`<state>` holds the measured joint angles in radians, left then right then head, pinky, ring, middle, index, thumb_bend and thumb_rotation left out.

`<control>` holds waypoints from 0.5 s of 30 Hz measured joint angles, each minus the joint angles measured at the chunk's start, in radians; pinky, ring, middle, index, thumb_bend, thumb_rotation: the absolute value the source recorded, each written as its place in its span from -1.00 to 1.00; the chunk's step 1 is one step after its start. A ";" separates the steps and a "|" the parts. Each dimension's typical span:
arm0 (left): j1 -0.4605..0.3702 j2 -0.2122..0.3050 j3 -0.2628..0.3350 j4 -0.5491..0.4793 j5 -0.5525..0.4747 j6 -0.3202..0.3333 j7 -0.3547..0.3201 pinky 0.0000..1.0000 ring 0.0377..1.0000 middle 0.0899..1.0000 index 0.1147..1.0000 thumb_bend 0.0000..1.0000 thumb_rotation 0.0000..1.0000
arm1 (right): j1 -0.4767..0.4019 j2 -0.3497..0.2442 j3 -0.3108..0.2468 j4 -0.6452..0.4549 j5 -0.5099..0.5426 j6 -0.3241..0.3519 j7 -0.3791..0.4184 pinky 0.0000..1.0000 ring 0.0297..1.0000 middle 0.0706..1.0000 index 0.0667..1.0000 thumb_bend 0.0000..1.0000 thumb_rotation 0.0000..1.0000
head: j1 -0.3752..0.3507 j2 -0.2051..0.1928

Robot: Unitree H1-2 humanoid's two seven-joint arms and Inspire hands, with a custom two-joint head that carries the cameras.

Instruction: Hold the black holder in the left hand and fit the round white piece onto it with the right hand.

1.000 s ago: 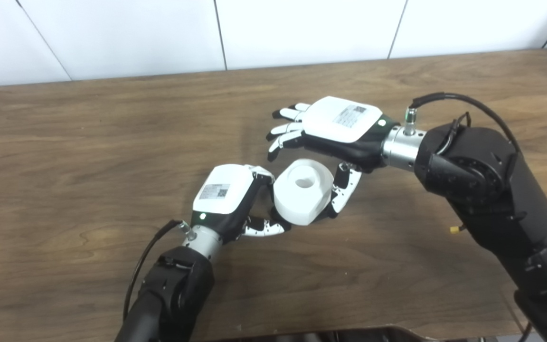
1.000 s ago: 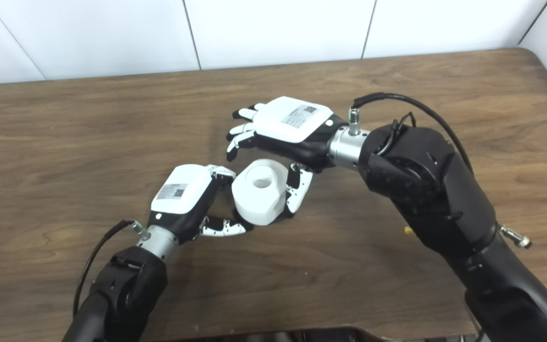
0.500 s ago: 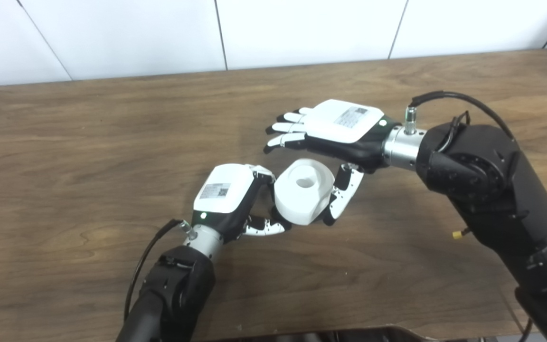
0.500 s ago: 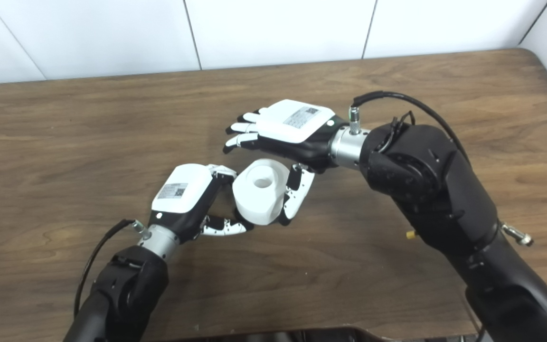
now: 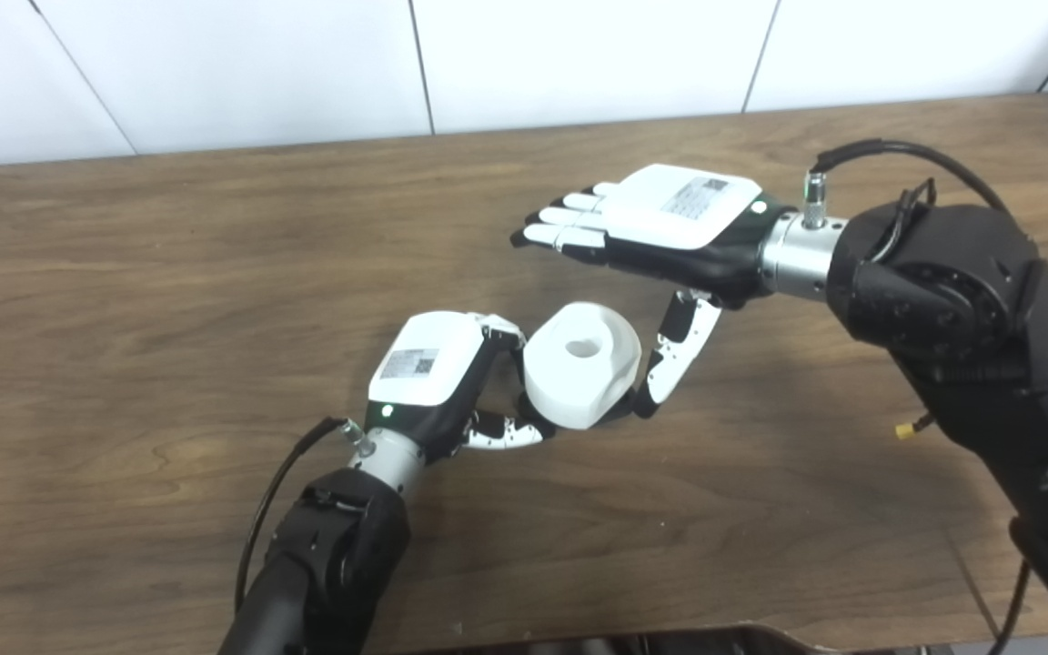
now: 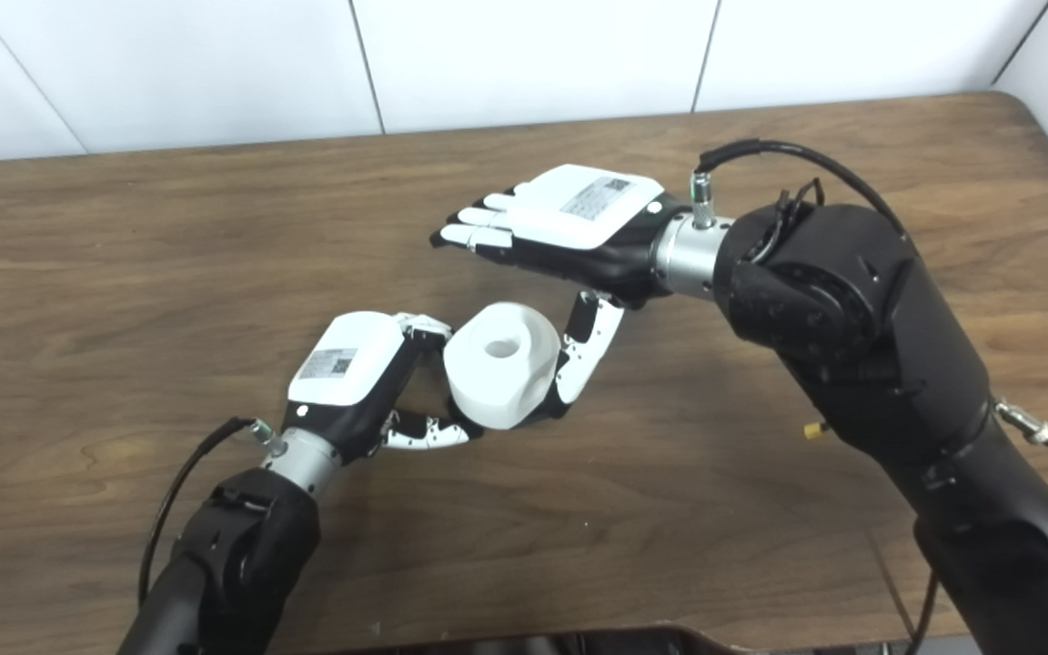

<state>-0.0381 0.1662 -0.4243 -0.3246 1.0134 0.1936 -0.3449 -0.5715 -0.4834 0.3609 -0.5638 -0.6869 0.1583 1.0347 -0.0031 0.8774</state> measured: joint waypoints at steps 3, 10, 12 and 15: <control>-0.007 0.001 -0.004 -0.018 0.004 0.021 -0.044 0.68 0.66 0.58 -0.14 0.05 -0.88 | 0.001 0.000 0.000 0.002 0.000 -0.001 0.000 1.00 1.00 1.00 0.97 1.00 -0.11 | 0.002 0.000; -0.018 0.005 -0.027 -0.043 0.024 0.060 -0.137 0.79 0.72 0.64 -0.14 0.05 -0.88 | 0.000 0.000 -0.001 0.010 0.000 -0.003 -0.005 1.00 1.00 1.00 0.98 1.00 -0.09 | 0.002 -0.005; -0.019 0.005 -0.028 -0.044 0.024 0.061 -0.143 0.80 0.73 0.64 -0.14 0.05 -0.87 | -0.003 0.000 -0.001 0.011 0.000 -0.003 -0.005 1.00 1.00 1.00 0.98 1.00 -0.09 | 0.003 -0.005; -0.021 0.006 -0.030 -0.049 0.030 0.062 -0.162 0.81 0.75 0.67 0.19 0.74 -0.81 | -0.004 -0.001 -0.005 0.014 0.000 -0.002 -0.005 1.00 1.00 1.00 0.99 1.00 -0.13 | 0.005 -0.006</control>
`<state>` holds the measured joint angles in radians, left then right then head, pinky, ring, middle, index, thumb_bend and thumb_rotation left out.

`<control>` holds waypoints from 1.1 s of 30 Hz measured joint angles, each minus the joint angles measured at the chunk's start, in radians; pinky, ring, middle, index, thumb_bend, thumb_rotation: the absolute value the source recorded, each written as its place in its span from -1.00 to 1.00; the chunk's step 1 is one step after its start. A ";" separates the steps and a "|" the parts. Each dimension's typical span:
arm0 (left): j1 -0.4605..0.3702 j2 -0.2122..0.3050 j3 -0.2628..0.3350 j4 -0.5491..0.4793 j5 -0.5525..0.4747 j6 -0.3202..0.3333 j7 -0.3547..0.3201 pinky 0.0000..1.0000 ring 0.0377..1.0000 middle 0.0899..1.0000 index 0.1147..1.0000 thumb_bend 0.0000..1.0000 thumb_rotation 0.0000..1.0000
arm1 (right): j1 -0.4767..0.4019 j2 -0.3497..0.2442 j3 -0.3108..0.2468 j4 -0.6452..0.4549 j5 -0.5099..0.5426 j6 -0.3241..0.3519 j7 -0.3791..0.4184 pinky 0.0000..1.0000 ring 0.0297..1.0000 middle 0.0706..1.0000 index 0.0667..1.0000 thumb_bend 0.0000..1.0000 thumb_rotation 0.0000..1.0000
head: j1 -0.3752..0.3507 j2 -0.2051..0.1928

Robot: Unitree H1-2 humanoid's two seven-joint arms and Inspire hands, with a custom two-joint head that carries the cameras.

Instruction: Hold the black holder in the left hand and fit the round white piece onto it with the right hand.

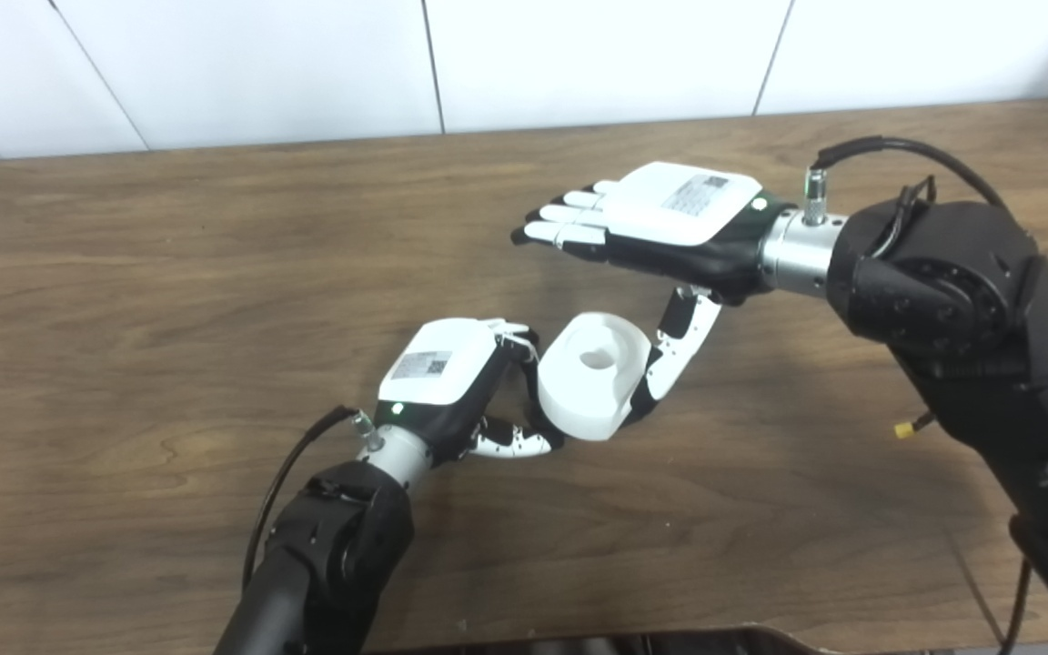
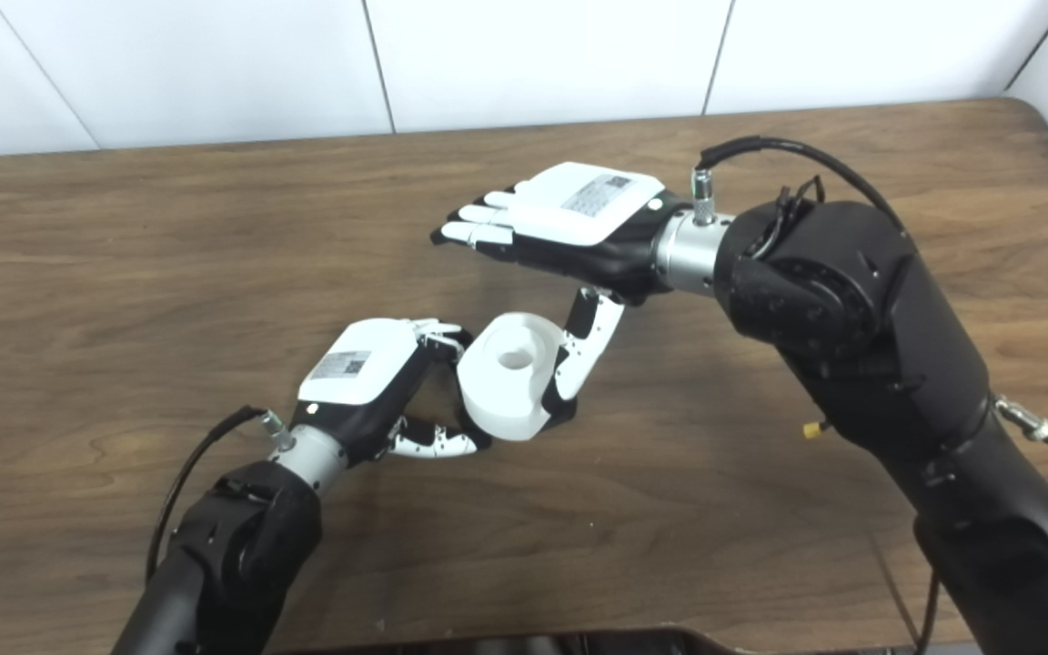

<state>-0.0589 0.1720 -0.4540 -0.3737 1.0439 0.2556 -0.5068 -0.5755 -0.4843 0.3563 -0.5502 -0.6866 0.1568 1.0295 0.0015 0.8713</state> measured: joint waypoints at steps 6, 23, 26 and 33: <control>-0.020 0.001 -0.003 -0.016 0.014 0.024 -0.067 0.86 0.84 0.77 0.48 0.90 -0.57 | 0.000 -0.001 -0.010 0.001 0.001 0.010 0.000 1.00 1.00 1.00 1.00 1.00 -0.15 | 0.009 -0.006; -0.042 -0.012 0.013 -0.034 0.015 0.078 -0.137 0.69 0.79 0.80 1.00 1.00 -0.52 | -0.004 -0.016 -0.035 0.004 0.011 0.029 -0.010 1.00 1.00 1.00 0.99 1.00 -0.17 | 0.026 -0.003; -0.040 -0.013 0.027 -0.049 0.011 0.096 -0.153 0.64 0.80 0.84 1.00 1.00 -0.50 | -0.004 -0.016 -0.035 0.013 0.012 0.029 -0.010 1.00 1.00 1.00 0.99 1.00 -0.18 | 0.029 -0.003; -0.005 -0.022 0.116 -0.113 -0.079 0.147 -0.177 0.53 0.78 0.84 1.00 1.00 -0.63 | -0.004 -0.021 -0.037 0.029 0.014 0.029 -0.013 1.00 1.00 1.00 0.98 1.00 -0.19 | 0.037 -0.008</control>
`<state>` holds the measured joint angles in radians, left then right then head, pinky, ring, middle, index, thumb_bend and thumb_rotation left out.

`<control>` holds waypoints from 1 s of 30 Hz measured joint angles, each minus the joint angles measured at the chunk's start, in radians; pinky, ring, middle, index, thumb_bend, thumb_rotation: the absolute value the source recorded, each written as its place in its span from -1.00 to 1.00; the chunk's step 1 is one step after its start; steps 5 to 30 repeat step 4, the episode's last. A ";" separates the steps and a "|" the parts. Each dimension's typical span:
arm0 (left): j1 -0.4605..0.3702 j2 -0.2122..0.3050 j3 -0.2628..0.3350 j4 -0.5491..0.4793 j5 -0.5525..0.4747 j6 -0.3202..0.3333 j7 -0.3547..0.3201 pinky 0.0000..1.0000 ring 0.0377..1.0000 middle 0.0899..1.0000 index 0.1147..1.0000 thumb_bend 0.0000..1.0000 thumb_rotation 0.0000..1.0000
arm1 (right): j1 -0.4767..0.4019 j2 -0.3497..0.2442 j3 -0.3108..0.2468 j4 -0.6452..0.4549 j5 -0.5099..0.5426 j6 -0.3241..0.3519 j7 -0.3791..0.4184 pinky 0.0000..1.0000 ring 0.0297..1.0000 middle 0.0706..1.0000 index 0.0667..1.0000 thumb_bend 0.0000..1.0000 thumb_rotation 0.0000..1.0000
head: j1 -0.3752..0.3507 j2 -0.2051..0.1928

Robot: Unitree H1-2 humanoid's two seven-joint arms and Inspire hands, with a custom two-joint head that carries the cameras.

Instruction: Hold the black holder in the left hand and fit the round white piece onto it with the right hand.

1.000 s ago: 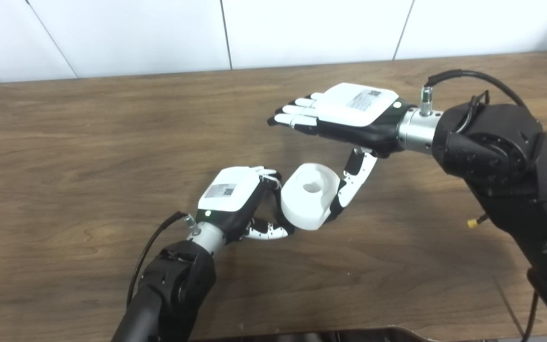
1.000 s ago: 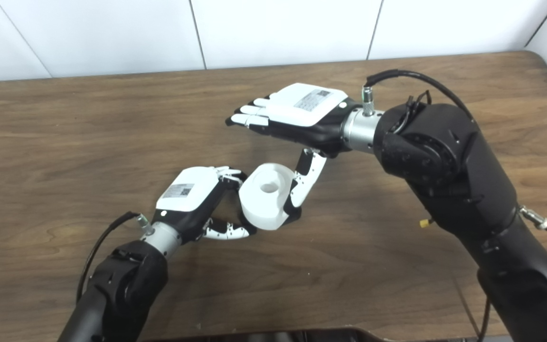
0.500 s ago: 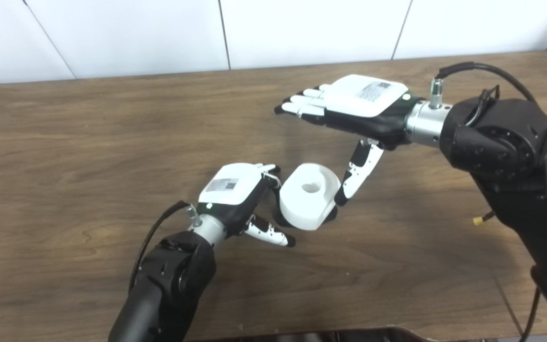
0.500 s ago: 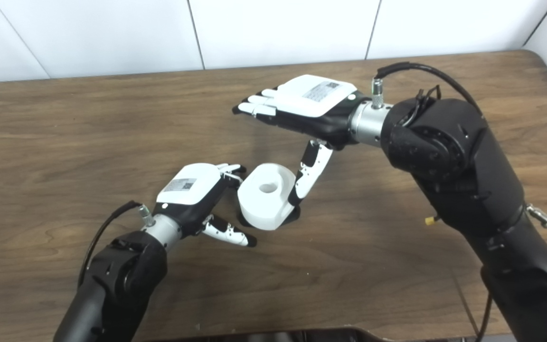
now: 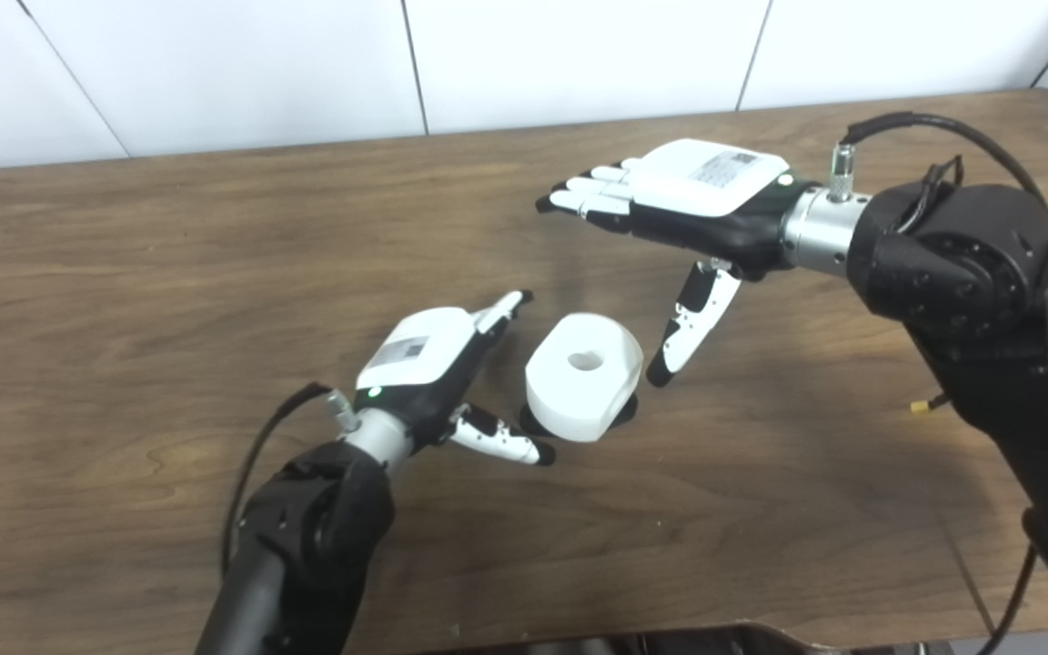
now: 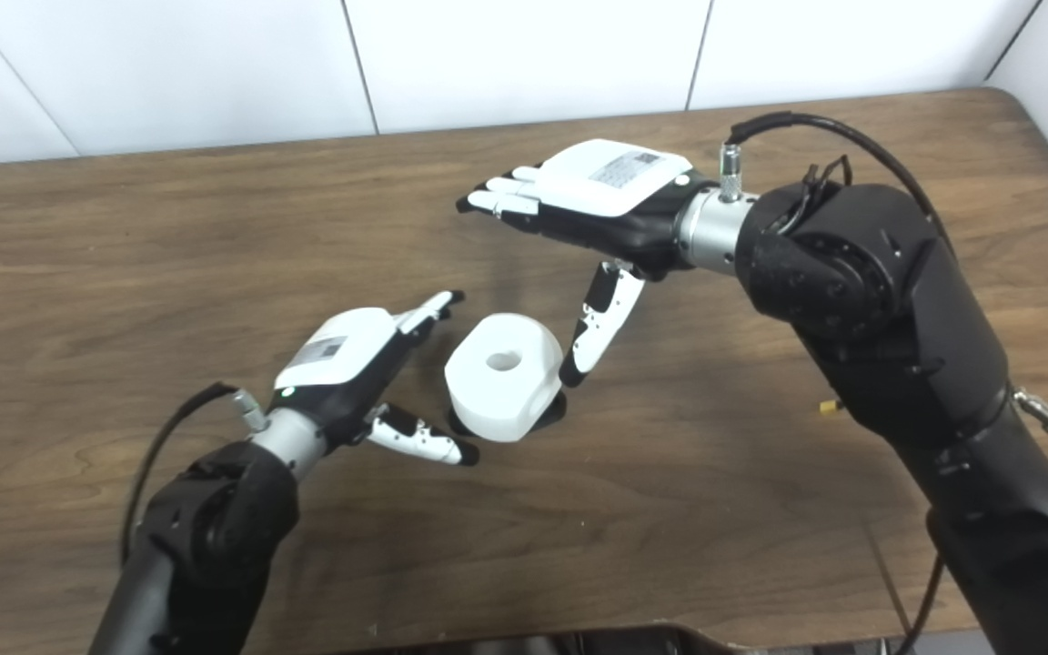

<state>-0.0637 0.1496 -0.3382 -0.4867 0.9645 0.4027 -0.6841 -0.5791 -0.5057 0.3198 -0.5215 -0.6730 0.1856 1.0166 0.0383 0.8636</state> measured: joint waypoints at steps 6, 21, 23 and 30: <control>0.015 -0.005 0.104 -0.019 -0.146 0.012 0.007 0.50 0.74 0.78 1.00 0.99 -0.60 | 0.000 0.000 0.000 0.005 0.000 0.000 -0.004 1.00 1.00 1.00 0.98 1.00 -0.16 | 0.008 -0.003; 0.015 -0.005 0.104 -0.019 -0.146 0.012 0.007 0.50 0.74 0.78 1.00 0.99 -0.60 | 0.000 0.000 0.000 0.005 0.000 0.000 -0.004 1.00 1.00 1.00 0.98 1.00 -0.16 | 0.008 -0.003; 0.015 -0.005 0.104 -0.019 -0.146 0.012 0.007 0.50 0.74 0.78 1.00 0.99 -0.60 | 0.000 0.000 0.000 0.005 0.000 0.000 -0.004 1.00 1.00 1.00 0.98 1.00 -0.16 | 0.008 -0.003; 0.015 -0.005 0.104 -0.019 -0.146 0.012 0.007 0.50 0.74 0.78 1.00 0.99 -0.60 | 0.000 0.000 0.000 0.005 0.000 0.000 -0.004 1.00 1.00 1.00 0.98 1.00 -0.16 | 0.008 -0.003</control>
